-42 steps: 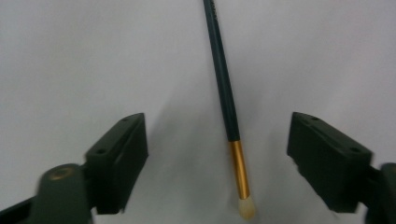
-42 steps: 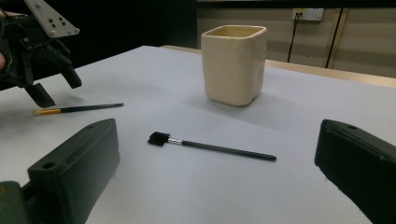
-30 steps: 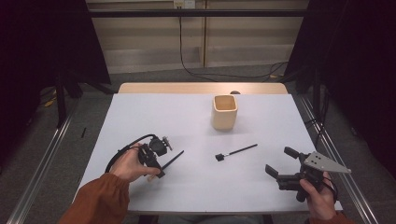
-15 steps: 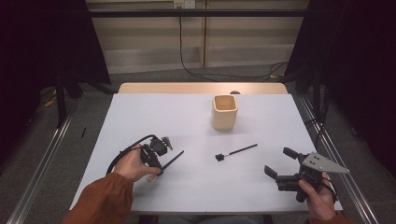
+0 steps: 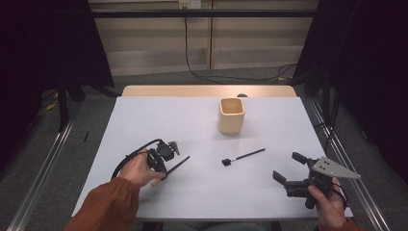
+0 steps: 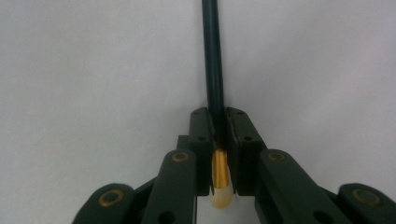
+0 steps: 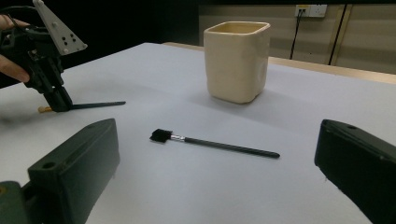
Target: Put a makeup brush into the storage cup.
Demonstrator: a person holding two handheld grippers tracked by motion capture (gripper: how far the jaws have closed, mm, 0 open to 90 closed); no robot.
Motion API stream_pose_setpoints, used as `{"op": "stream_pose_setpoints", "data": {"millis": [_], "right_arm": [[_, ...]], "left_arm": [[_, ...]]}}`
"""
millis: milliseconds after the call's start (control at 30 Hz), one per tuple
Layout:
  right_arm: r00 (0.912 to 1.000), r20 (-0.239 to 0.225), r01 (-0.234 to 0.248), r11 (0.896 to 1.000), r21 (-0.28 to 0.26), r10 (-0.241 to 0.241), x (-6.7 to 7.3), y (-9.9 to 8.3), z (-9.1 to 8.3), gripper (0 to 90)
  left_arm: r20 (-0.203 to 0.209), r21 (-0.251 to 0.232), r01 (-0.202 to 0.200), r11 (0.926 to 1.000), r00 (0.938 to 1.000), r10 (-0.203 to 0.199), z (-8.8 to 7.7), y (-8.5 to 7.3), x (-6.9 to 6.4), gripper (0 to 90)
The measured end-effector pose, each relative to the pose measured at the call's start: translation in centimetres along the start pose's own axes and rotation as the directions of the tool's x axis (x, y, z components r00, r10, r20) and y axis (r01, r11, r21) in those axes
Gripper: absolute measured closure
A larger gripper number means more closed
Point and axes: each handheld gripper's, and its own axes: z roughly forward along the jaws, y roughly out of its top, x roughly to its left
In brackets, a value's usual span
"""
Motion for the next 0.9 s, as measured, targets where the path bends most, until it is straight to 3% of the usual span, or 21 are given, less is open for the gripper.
{"op": "stream_pose_setpoints", "data": {"millis": [133, 200, 400, 667, 800, 867, 900], "right_arm": [[1.0000, -0.002, 0.001, 1.000, 0.002, -0.001, 0.0, 0.0, 0.0, 0.0], [1.0000, -0.004, 0.001, 1.000, 0.002, -0.001, 0.0, 0.0, 0.0, 0.0], [1.0000, -0.004, -0.001, 1.000, 0.005, 0.001, 0.0, 0.0, 0.1, 0.0], [1.0000, -0.001, 0.003, 1.000, 0.002, -0.003, 0.0, 0.0, 0.0, 0.0], [1.0000, -0.010, 0.001, 1.000, -0.001, -0.001, 0.0, 0.0, 0.1, 0.0], [0.9999, -0.013, 0.000, 1.000, 0.003, 0.000, 0.1, 0.0, 0.2, 0.0], [0.9999, -0.013, 0.003, 1.000, 0.003, -0.003, 0.0, 0.0, 0.2, 0.0]], "left_arm": [[0.003, -0.005, 0.002, 1.0000, 1.0000, -0.002, 0.0, -0.1, 0.1, 84.2], [-0.001, -0.020, 0.021, 0.9996, 0.9998, -0.021, 0.0, -0.2, 0.0, 84.3], [0.030, -0.040, 0.033, 0.9986, 0.9990, -0.032, -0.2, -0.5, 0.4, 84.5], [0.086, -0.114, 0.086, 0.9898, 0.9934, -0.076, -0.3, -1.6, 1.0, 84.5], [0.100, -0.143, 0.064, 0.9876, 0.9938, -0.050, -0.3, -1.9, 1.2, 84.5], [0.099, -0.161, 0.070, 0.9844, 0.9936, -0.054, -0.4, -2.0, 1.2, 84.5], [0.097, -0.187, 0.079, 0.9792, 0.9934, -0.062, -0.5, -2.0, 1.2, 84.5]]}}
